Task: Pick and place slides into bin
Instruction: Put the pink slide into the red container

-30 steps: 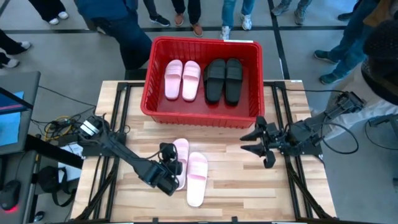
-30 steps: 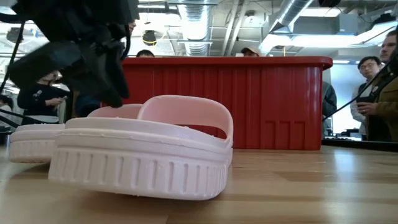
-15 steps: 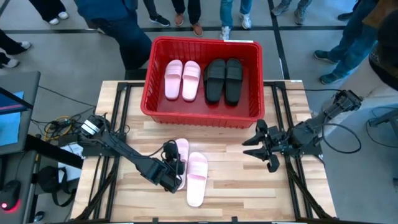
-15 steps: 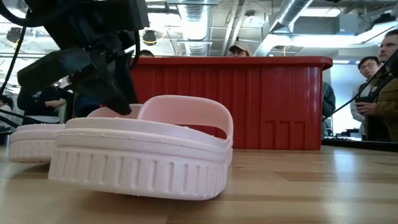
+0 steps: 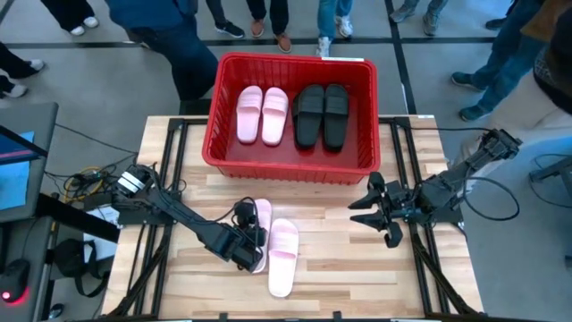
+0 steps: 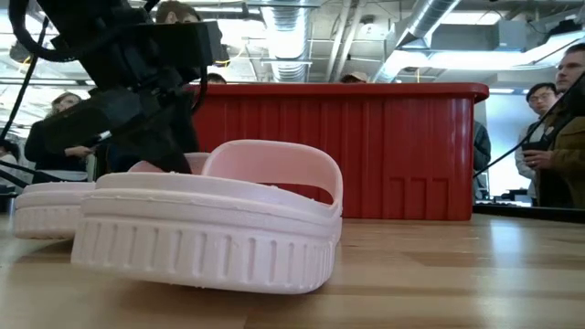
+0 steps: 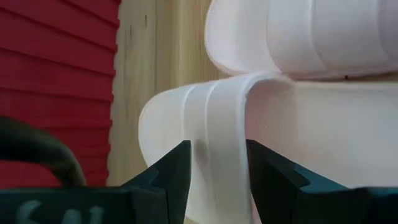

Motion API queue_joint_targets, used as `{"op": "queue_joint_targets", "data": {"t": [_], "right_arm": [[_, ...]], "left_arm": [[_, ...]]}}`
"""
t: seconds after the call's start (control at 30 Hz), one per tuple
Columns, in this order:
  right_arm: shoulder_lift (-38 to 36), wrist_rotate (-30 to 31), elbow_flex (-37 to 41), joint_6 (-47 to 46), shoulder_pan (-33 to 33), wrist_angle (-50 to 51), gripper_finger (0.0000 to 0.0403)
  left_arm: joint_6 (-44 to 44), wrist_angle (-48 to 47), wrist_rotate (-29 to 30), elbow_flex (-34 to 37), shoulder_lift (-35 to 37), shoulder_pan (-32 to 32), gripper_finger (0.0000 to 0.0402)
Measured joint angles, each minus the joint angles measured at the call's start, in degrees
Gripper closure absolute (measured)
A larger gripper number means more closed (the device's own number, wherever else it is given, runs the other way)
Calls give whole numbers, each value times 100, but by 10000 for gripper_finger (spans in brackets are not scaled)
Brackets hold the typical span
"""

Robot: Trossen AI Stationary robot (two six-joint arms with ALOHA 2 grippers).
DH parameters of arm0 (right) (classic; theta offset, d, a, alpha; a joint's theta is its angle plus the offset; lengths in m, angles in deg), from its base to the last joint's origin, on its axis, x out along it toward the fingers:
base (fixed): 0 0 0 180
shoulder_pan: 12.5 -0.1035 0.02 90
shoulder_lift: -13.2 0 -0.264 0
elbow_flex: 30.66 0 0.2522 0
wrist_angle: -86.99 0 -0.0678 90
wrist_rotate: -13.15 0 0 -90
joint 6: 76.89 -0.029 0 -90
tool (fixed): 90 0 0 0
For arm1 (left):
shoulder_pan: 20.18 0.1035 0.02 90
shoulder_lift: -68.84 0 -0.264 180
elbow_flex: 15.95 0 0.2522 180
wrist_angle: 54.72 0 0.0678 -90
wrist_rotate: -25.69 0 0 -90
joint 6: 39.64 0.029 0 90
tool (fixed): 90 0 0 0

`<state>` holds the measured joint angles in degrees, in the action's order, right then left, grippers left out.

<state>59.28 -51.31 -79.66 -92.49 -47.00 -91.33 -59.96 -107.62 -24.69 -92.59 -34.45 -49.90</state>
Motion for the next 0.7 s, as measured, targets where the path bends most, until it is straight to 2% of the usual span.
{"op": "queue_joint_targets", "data": {"t": [0.2,0.47,0.7], "right_arm": [[0,0,0,0,0,-1,266],[2,0,0,-2,0,-19,266],[0,0,0,-2,0,-23,271]], "left_arm": [[-41,59,2,44,0,9,282],[-4,79,59,44,0,14,391],[-29,89,168,44,0,13,397]]}}
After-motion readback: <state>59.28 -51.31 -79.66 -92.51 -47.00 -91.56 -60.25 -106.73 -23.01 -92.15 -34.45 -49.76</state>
